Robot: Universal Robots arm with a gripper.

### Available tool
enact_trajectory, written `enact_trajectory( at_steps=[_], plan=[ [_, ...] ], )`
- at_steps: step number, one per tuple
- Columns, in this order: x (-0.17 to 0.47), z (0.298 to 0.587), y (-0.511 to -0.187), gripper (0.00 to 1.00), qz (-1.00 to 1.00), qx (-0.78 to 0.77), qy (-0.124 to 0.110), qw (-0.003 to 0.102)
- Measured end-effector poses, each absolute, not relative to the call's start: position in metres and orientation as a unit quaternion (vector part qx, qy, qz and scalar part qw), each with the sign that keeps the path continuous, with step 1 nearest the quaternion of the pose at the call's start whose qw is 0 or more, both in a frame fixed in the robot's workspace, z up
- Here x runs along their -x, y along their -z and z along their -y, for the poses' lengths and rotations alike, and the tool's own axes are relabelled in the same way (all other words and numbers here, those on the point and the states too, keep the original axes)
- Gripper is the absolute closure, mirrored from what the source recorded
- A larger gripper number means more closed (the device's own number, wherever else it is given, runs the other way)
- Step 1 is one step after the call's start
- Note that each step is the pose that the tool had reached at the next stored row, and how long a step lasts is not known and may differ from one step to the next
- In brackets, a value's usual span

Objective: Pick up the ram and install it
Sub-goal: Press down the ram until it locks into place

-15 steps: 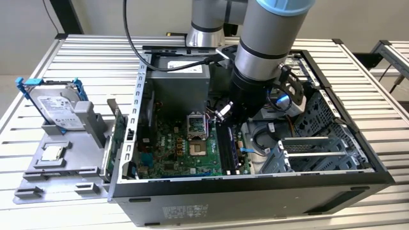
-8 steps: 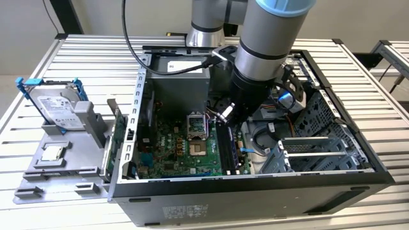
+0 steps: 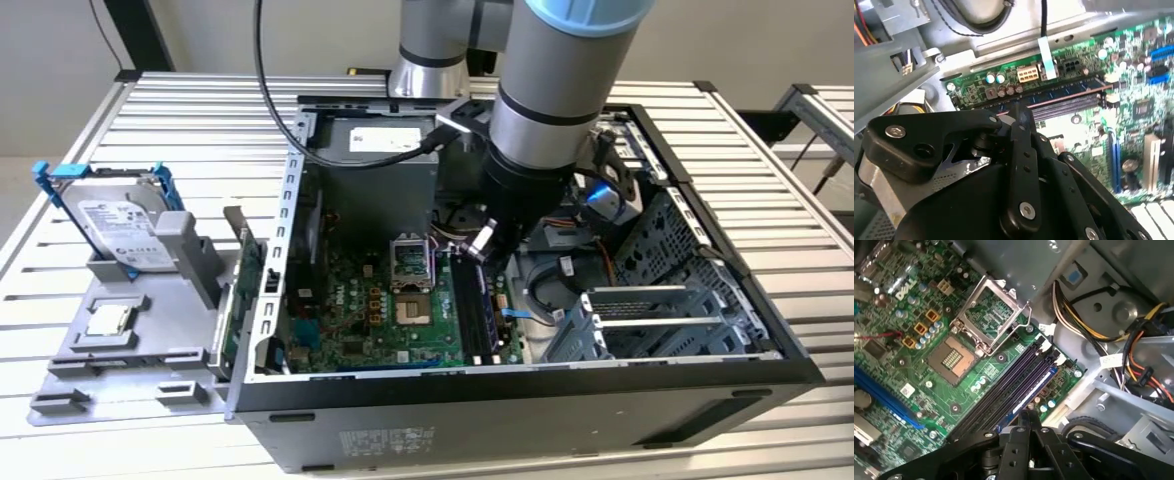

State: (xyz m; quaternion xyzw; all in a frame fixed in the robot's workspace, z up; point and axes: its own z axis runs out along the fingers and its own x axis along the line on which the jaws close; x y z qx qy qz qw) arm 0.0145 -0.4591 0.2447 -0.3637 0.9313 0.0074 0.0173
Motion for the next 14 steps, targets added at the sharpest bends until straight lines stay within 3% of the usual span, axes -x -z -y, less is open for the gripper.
enact_trajectory(
  at_steps=[14],
  plan=[
    [-0.0106, 0.4604, -0.2439, 1.00, -0.899, 0.436, -0.007, 0.022]
  ],
)
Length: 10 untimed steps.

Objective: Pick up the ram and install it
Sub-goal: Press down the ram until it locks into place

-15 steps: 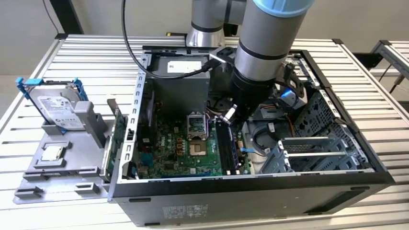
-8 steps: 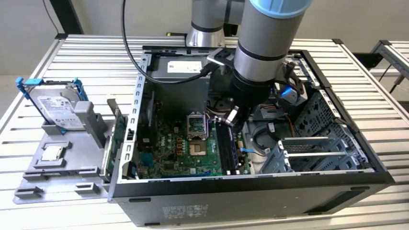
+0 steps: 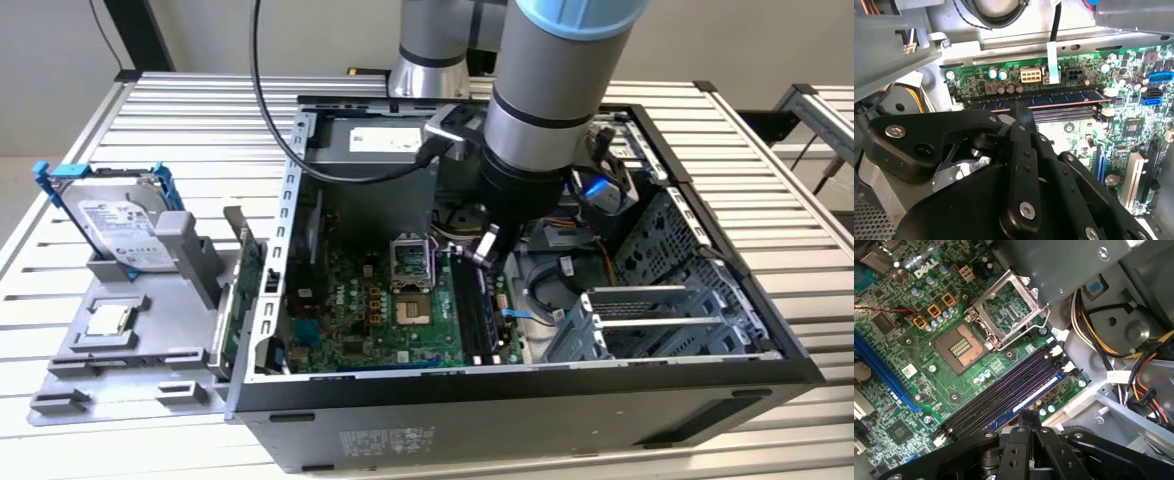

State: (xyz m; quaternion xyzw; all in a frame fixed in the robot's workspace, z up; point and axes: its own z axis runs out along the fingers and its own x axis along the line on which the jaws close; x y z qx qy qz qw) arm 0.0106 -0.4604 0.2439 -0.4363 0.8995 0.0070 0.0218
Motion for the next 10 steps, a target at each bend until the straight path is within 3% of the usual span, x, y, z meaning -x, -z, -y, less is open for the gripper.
enact_trajectory(
  at_steps=[10],
  plan=[
    [-0.0106, 0.4604, -0.2428, 1.00, -0.857, 0.514, -0.007, 0.024]
  ],
)
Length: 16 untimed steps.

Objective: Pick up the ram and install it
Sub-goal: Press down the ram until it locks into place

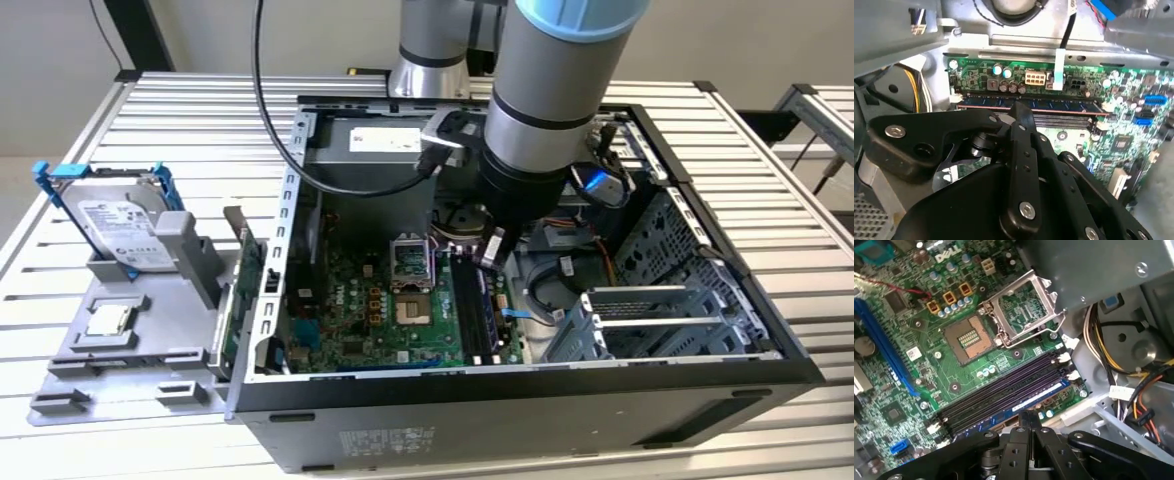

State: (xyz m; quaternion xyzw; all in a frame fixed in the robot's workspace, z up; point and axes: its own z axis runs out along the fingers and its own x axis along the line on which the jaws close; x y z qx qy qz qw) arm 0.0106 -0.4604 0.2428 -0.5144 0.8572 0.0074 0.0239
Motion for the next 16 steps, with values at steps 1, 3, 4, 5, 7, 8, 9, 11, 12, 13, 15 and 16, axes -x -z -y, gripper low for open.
enact_trajectory(
  at_steps=[1, 3, 4, 5, 7, 8, 9, 11, 12, 13, 15, 16],
  plan=[
    [-0.0106, 0.4604, -0.2426, 1.00, -0.853, 0.521, -0.007, 0.024],
    [-0.0106, 0.4604, -0.2423, 1.00, -0.845, 0.535, -0.007, 0.025],
    [-0.0106, 0.4604, -0.2421, 1.00, -0.840, 0.542, -0.007, 0.025],
    [-0.0106, 0.4604, -0.2420, 1.00, -0.834, 0.550, -0.007, 0.025],
    [-0.0106, 0.4604, -0.2418, 1.00, -0.824, 0.565, -0.007, 0.026],
    [-0.0105, 0.4604, -0.2416, 1.00, -0.819, 0.573, -0.007, 0.026],
    [-0.0105, 0.4604, -0.2414, 1.00, -0.814, 0.580, -0.007, 0.027],
    [-0.0105, 0.4605, -0.2409, 1.00, -0.804, 0.594, -0.007, 0.027],
    [-0.0105, 0.4604, -0.2405, 1.00, -0.800, 0.600, -0.007, 0.027],
    [-0.0106, 0.4604, -0.2402, 1.00, -0.795, 0.606, -0.007, 0.028],
    [-0.0106, 0.4604, -0.2397, 1.00, -0.788, 0.616, -0.007, 0.028],
    [-0.0106, 0.4604, -0.2395, 1.00, -0.784, 0.620, -0.007, 0.029]
  ],
)
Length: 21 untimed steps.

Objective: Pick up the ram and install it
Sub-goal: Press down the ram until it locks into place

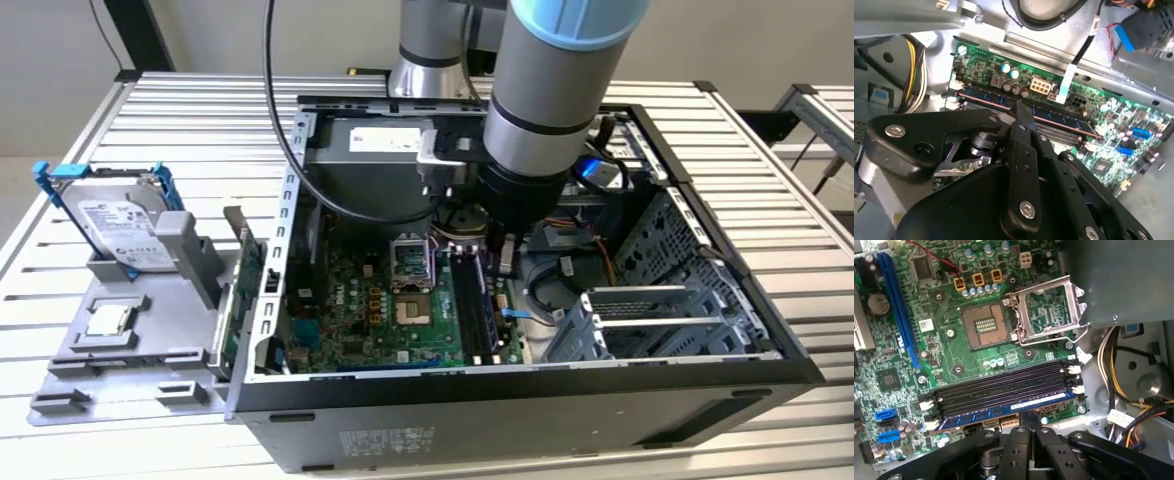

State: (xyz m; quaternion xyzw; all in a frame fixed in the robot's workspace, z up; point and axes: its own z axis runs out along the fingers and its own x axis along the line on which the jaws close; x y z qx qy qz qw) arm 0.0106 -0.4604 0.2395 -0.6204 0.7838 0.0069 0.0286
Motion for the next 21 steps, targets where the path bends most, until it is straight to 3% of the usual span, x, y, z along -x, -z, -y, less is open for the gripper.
enact_trajectory(
  at_steps=[21],
  plan=[
    [-0.0050, 0.4615, -0.2347, 1.00, -0.738, 0.674, -0.001, 0.038]
  ],
)
